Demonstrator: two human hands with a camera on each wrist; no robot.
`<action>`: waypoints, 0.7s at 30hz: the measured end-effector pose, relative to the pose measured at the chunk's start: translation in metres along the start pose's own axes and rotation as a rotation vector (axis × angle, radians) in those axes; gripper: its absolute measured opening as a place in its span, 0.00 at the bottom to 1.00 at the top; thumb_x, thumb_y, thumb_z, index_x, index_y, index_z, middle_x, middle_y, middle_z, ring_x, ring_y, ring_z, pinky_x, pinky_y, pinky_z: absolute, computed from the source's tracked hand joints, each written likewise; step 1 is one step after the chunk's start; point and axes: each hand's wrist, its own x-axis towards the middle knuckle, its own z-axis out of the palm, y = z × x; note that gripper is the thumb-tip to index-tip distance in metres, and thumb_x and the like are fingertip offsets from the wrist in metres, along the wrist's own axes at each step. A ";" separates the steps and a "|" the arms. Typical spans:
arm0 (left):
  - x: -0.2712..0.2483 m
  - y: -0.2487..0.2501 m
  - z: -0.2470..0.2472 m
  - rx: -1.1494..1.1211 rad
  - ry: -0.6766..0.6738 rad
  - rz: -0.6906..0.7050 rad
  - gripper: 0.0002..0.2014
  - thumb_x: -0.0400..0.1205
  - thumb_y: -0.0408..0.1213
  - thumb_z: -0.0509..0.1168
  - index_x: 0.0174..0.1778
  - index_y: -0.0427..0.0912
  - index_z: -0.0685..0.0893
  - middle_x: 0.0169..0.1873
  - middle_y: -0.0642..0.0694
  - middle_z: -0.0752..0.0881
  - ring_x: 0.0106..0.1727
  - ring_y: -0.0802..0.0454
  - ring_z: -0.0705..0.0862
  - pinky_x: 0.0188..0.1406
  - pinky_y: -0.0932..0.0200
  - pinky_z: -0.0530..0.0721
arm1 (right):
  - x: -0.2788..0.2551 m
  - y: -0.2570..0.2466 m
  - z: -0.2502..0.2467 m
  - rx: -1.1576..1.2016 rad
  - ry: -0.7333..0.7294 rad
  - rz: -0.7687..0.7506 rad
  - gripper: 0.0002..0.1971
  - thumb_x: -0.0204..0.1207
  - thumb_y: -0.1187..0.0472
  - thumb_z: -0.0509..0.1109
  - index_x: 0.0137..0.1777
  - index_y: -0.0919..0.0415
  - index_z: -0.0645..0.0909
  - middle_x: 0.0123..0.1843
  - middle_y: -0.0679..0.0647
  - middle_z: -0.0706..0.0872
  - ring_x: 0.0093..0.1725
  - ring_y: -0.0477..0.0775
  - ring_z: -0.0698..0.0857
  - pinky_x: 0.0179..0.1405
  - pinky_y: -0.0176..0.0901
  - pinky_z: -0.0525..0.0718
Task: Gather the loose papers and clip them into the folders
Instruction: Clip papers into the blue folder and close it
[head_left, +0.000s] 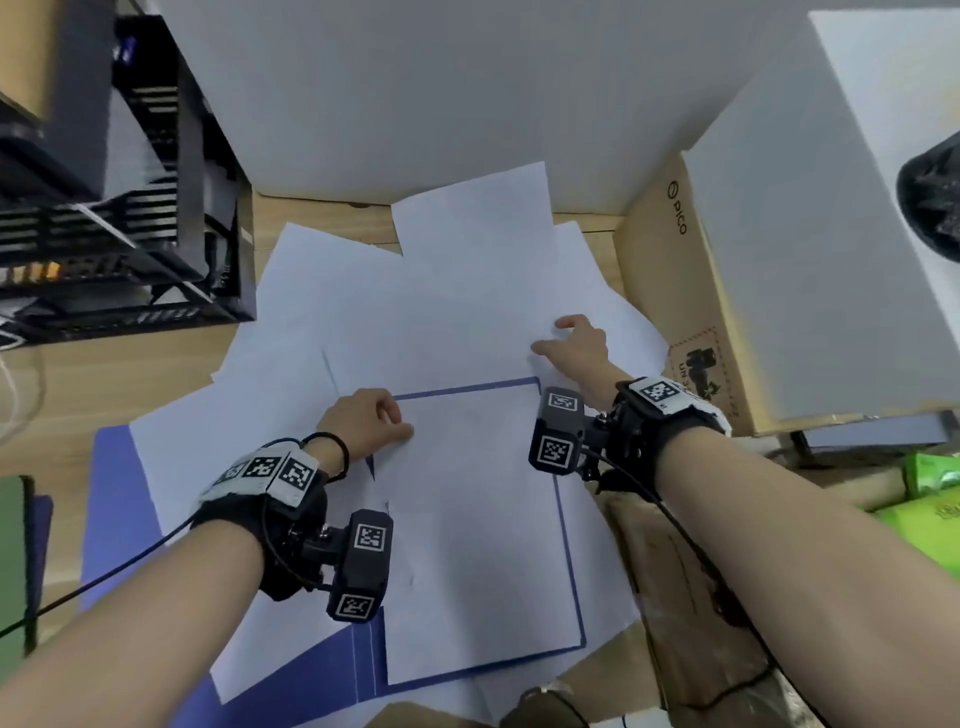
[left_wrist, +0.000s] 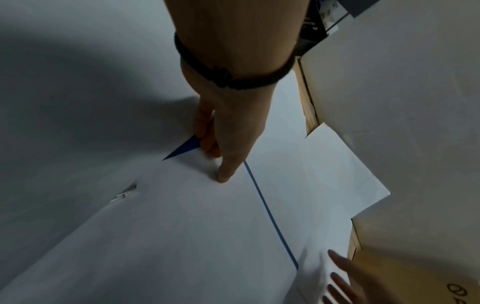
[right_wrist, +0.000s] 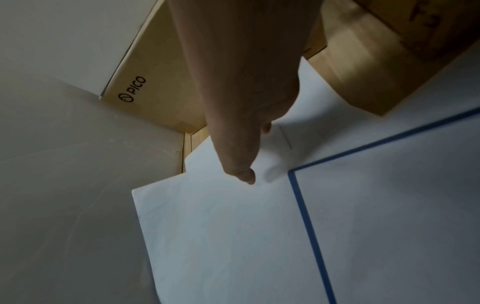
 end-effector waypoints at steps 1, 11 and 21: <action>0.001 -0.001 0.001 0.024 0.013 0.001 0.10 0.72 0.47 0.74 0.39 0.48 0.81 0.37 0.52 0.83 0.38 0.52 0.81 0.32 0.60 0.74 | 0.007 -0.001 -0.003 -0.050 0.055 -0.015 0.31 0.71 0.55 0.75 0.73 0.56 0.70 0.73 0.59 0.68 0.71 0.62 0.74 0.67 0.58 0.78; 0.010 -0.002 -0.005 0.051 0.024 -0.032 0.12 0.67 0.48 0.78 0.33 0.45 0.85 0.32 0.51 0.87 0.37 0.52 0.85 0.32 0.61 0.78 | 0.054 -0.007 -0.005 -0.304 0.264 -0.023 0.58 0.59 0.43 0.82 0.82 0.65 0.54 0.82 0.63 0.62 0.83 0.63 0.58 0.82 0.60 0.52; 0.009 -0.001 -0.007 0.047 0.027 -0.033 0.13 0.66 0.49 0.79 0.29 0.48 0.83 0.31 0.52 0.86 0.35 0.54 0.84 0.31 0.62 0.76 | 0.062 -0.032 -0.011 -0.396 0.227 -0.028 0.31 0.65 0.44 0.74 0.65 0.59 0.74 0.61 0.59 0.81 0.62 0.64 0.79 0.54 0.54 0.75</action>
